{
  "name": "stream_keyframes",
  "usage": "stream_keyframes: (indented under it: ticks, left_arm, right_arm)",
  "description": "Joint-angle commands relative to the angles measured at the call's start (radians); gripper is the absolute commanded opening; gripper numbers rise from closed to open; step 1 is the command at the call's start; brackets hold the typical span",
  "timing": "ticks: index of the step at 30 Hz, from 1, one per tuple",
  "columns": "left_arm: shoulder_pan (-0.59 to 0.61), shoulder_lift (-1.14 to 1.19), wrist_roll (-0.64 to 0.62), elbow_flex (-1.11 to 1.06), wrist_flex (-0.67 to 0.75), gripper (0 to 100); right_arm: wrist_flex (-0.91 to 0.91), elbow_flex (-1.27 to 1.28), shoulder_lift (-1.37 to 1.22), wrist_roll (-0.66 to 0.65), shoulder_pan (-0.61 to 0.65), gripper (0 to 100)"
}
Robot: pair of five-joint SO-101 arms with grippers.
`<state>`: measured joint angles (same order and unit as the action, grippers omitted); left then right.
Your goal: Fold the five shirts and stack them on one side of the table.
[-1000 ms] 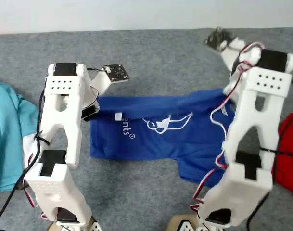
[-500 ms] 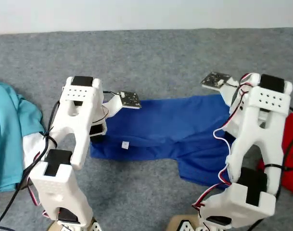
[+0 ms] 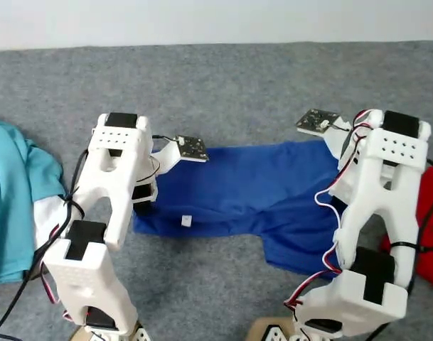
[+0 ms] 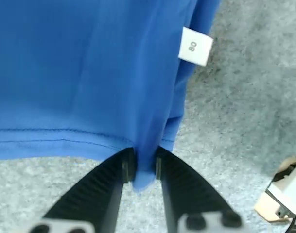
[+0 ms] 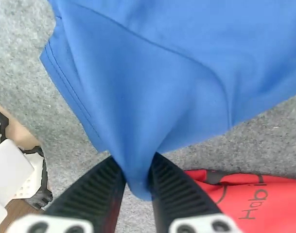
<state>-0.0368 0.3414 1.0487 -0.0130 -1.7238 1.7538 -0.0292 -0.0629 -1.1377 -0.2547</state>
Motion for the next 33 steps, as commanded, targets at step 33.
stream_keyframes:
  ticks: [33]
  left_arm:
    - [0.104, -0.236, -0.298, 0.147, -0.028, 0]
  right_arm:
    - [0.041, 0.302, 0.278, 0.117, 0.193, 8.0]
